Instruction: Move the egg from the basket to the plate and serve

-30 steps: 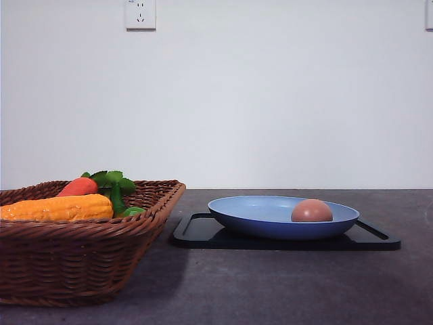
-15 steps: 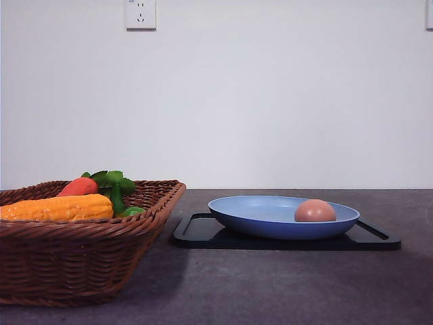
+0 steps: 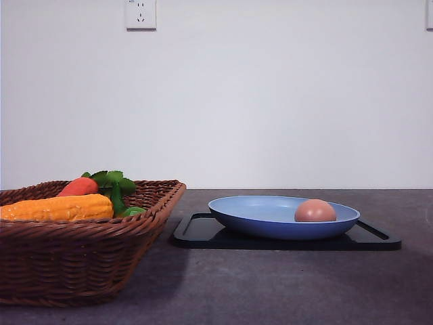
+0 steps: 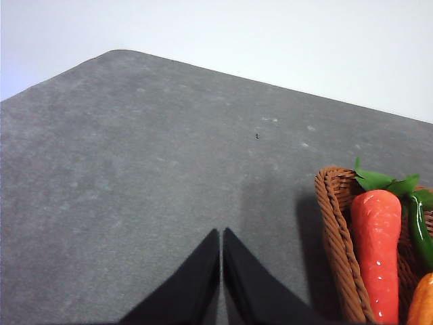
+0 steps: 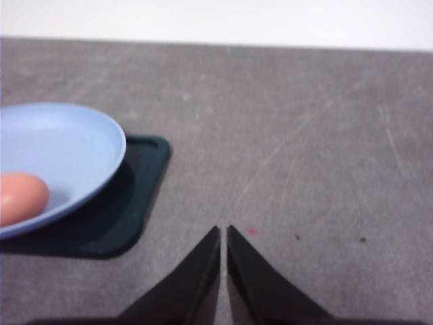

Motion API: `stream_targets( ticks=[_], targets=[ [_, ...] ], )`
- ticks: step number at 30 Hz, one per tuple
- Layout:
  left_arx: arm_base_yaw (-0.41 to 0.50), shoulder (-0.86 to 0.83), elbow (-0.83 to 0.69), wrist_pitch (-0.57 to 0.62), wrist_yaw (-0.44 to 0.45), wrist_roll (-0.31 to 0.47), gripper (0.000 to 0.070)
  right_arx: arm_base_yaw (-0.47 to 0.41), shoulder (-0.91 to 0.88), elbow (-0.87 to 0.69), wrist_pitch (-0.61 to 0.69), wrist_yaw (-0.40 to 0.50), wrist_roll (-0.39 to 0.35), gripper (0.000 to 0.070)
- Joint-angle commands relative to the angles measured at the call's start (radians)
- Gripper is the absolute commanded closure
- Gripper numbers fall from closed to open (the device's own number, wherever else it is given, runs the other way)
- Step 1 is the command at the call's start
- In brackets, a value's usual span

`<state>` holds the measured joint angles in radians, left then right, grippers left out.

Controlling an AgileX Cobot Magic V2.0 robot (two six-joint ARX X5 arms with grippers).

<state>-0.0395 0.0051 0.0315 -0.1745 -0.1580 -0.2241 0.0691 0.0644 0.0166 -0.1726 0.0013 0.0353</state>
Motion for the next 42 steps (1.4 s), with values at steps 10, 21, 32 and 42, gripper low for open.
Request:
stream_targets(
  ticks=[10,21,32,42],
  targets=[
    [0.001,-0.002,-0.022,-0.016,0.001,-0.002,0.07,0.0,-0.002,-0.004,0.016,0.006,0.016,0.07],
    [0.001,-0.002,-0.022,-0.016,0.001,-0.002,0.07,0.0,-0.002,-0.004,0.015,0.006,0.017,0.07],
    [0.001,-0.002,-0.022,-0.016,0.001,-0.002,0.07,0.0,-0.002,-0.004,0.015,0.006,0.017,0.07],
    [0.001,-0.002,-0.022,-0.016,0.001,-0.002,0.07,0.0,-0.002,-0.004,0.015,0.006,0.016,0.07]
  ],
)
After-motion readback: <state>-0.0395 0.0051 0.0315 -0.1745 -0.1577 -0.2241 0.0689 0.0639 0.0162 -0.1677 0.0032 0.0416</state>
